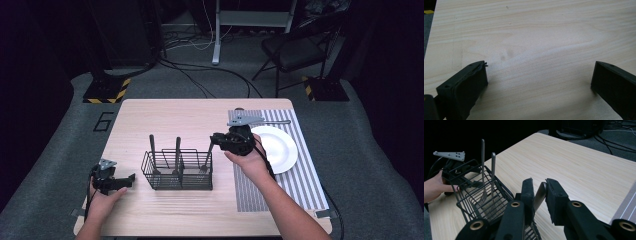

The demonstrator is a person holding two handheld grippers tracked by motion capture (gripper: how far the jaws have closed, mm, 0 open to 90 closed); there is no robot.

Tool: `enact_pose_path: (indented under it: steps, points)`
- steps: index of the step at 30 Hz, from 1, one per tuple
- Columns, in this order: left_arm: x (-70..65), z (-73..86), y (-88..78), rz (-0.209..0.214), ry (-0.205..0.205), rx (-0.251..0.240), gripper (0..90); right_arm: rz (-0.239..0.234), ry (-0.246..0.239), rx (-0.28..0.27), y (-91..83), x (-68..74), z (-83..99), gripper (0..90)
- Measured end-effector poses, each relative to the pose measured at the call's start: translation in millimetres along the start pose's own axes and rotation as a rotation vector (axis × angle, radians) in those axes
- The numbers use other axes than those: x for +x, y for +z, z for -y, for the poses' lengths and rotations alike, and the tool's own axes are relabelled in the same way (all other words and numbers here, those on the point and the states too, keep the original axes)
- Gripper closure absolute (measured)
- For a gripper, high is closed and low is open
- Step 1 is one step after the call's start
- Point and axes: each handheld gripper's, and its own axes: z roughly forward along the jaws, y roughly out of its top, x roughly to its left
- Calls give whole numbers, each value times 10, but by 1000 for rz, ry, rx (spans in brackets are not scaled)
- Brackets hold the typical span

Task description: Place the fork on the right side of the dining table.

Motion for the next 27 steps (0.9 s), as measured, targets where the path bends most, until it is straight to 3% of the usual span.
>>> enact_pose_path:
  steps: [5, 11, 18, 27]
  points:
    - [0, 0, 0, 0, 0, 0, 3, -6, -13, -2, -13, 40, -23, 769]
    - [0, 0, 0, 0, 0, 0, 3, -14, -19, -1, -33, 88, -45, 839]
    - [0, 0, 0, 0, 0, 0, 3, -67, -23, 4, -47, 205, -84, 865]
    - [0, 0, 0, 0, 0, 0, 3, -93, -70, 20, -28, 336, -142, 866]
